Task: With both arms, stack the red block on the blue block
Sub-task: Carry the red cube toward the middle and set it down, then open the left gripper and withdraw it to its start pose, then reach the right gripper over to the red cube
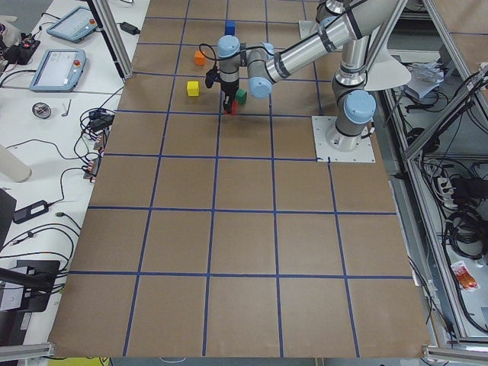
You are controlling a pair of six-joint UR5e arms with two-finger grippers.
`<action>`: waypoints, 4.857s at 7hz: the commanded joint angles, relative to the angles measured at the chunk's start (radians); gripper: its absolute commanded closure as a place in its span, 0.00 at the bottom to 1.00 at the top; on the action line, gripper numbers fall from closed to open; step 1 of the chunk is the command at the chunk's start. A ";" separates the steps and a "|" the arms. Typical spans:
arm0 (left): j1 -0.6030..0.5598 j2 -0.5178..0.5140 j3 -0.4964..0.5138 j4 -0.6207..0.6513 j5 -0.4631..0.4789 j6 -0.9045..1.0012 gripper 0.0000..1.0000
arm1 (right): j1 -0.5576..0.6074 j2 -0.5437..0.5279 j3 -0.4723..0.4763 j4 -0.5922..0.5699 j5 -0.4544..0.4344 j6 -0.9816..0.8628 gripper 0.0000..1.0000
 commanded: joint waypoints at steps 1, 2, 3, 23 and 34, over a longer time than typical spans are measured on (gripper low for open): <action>-0.141 -0.093 0.225 -0.115 -0.018 -0.241 1.00 | 0.000 0.000 0.001 0.000 0.000 0.002 0.00; -0.205 -0.157 0.308 -0.123 -0.019 -0.338 1.00 | 0.000 0.000 0.001 0.001 0.000 0.002 0.00; -0.270 -0.217 0.351 -0.111 -0.015 -0.434 1.00 | 0.000 0.000 0.001 0.001 0.000 0.003 0.00; -0.022 0.238 0.424 -0.564 0.017 -0.066 0.00 | 0.106 0.211 -0.005 -0.257 0.017 0.319 0.00; -0.033 0.206 0.436 -0.554 0.037 -0.107 0.00 | 0.379 0.562 0.000 -0.731 0.054 0.298 0.00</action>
